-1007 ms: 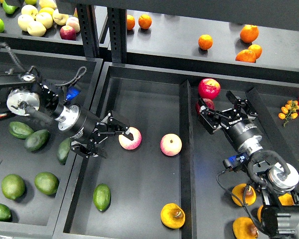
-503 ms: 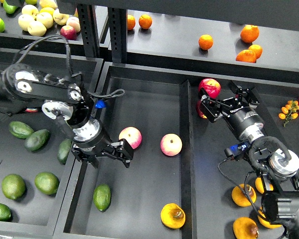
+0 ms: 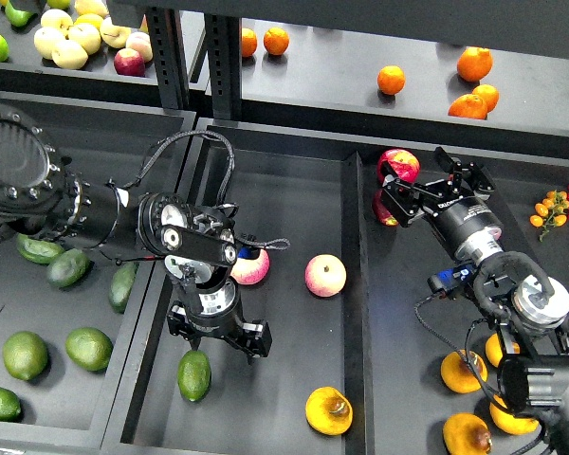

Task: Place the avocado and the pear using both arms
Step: 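Swing the left gripper over the green avocado in the middle bin, then lower the left gripper and close it on the green avocado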

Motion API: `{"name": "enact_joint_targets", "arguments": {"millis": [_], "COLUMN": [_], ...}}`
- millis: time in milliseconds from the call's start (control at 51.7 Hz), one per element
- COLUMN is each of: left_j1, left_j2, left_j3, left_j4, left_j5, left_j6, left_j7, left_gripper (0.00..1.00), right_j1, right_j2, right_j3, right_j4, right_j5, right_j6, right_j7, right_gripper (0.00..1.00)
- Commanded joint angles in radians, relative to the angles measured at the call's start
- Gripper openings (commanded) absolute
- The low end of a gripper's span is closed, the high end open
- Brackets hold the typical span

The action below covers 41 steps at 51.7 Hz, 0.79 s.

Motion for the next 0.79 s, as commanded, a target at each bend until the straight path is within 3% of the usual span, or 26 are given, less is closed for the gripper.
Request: {"name": "enact_joint_targets", "arguments": {"millis": [0,774], "left_j1": [0.021,0.185], "left_j2": [0.000,0.000], "left_j3": [0.007,-0.002], "left_j4": [0.028,0.194], "left_j5": [-0.001,0.009], "left_j6": [0.000,0.000], "left_j7": [0.000,0.000], "left_gripper": [0.99,0.99], "right_j1": [0.002,-0.001], "right_j2": [0.000,0.000], "right_j3": [0.000,0.000], "right_j4": [-0.003,0.000], "right_j5": [0.000,0.002], "right_j6": [0.000,0.010], "right_j7": [0.000,0.000], "right_gripper": [1.00,1.00]}}
